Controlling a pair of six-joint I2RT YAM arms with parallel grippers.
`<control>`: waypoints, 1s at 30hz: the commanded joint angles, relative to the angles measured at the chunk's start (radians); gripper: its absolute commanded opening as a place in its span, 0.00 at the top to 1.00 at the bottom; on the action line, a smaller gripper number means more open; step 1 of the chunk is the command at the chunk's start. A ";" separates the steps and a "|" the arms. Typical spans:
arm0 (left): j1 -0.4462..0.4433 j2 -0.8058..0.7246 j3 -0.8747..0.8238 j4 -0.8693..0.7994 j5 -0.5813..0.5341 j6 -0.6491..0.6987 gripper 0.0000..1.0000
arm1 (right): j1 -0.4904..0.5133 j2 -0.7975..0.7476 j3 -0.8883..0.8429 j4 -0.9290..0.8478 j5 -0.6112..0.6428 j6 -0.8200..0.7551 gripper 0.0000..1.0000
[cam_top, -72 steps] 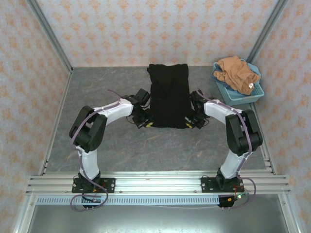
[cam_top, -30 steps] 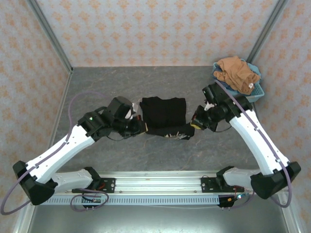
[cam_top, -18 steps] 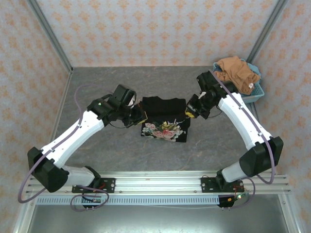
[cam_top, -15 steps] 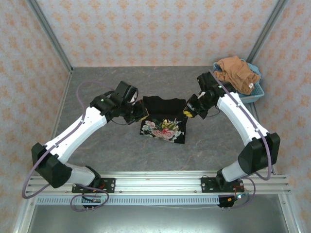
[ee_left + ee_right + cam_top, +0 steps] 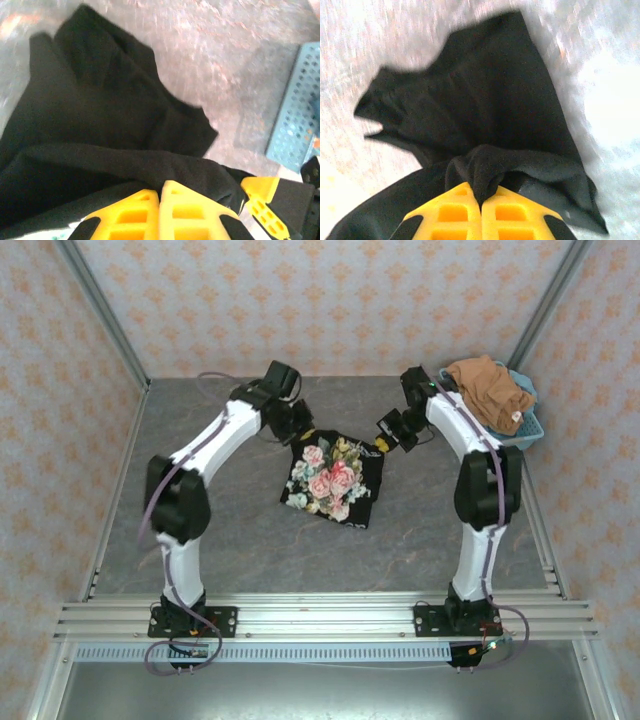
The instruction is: Fold and stack the t-shirts
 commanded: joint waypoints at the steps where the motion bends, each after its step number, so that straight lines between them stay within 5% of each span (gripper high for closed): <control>1: 0.033 0.178 0.223 -0.106 -0.009 0.064 1.00 | -0.011 0.135 0.127 0.023 0.049 0.030 0.75; 4: 0.050 0.243 0.326 -0.164 -0.082 0.075 0.81 | -0.011 0.190 0.225 0.020 0.124 -0.026 0.50; 8: 0.045 0.164 0.278 -0.188 -0.176 0.080 0.46 | -0.011 0.127 0.239 -0.024 0.248 -0.085 0.34; 10: 0.028 0.068 0.166 -0.148 -0.200 0.079 0.37 | -0.011 0.045 0.160 -0.003 0.293 -0.101 0.28; 15: -0.012 -0.220 -0.265 -0.015 -0.166 -0.007 0.37 | 0.003 -0.212 -0.202 0.146 0.288 -0.054 0.32; 20: -0.086 -0.423 -0.693 0.261 -0.034 -0.316 0.38 | 0.062 -0.456 -0.527 0.301 0.243 -0.010 0.31; 25: -0.200 -0.442 -0.822 0.436 -0.068 -0.562 0.37 | 0.091 -0.564 -0.675 0.334 0.202 0.006 0.31; 30: -0.233 -0.372 -0.757 0.480 -0.094 -0.604 0.42 | 0.094 -0.586 -0.717 0.321 0.213 -0.009 0.38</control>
